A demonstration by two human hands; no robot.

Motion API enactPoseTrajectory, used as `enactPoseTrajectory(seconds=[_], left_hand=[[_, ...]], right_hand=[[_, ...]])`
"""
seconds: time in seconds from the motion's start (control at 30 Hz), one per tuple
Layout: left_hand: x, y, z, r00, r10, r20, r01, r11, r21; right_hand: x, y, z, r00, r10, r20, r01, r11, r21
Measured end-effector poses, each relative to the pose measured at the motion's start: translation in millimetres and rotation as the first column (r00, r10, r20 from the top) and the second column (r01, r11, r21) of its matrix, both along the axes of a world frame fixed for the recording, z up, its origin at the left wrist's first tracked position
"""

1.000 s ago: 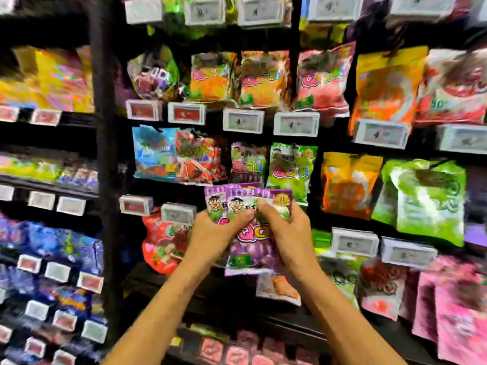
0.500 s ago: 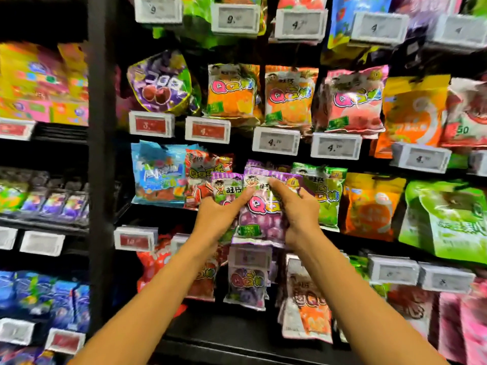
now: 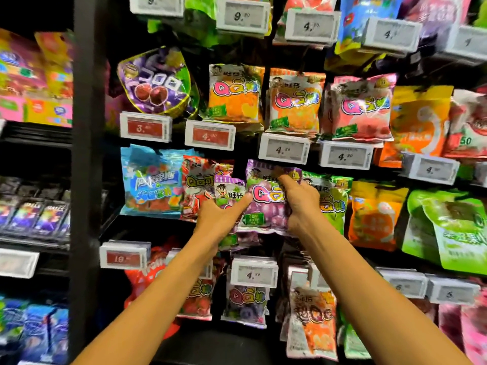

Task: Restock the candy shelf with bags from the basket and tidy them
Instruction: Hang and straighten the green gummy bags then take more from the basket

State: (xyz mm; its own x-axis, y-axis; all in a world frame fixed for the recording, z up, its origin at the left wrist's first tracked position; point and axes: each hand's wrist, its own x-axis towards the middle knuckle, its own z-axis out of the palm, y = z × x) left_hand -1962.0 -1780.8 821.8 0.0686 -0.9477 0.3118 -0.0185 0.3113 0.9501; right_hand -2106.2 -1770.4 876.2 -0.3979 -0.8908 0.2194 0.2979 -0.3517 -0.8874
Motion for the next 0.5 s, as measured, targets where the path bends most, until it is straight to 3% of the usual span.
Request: enactPoseTrajectory(seconds=[0.33, 0.5], left_hand=[[-1, -10, -3, 0.999, -0.045, 0.013, 0.045, 0.999, -0.02], [-3, -12, -8, 0.999, -0.023, 0.046, 0.023, 1.0, 0.015]], right_hand=[[-6, -12, -3, 0.999, 0.011, -0.046, -0.011, 1.0, -0.001], [-9, -23, -5, 0.997, -0.019, -0.074, 0.025, 0.997, 0.074]])
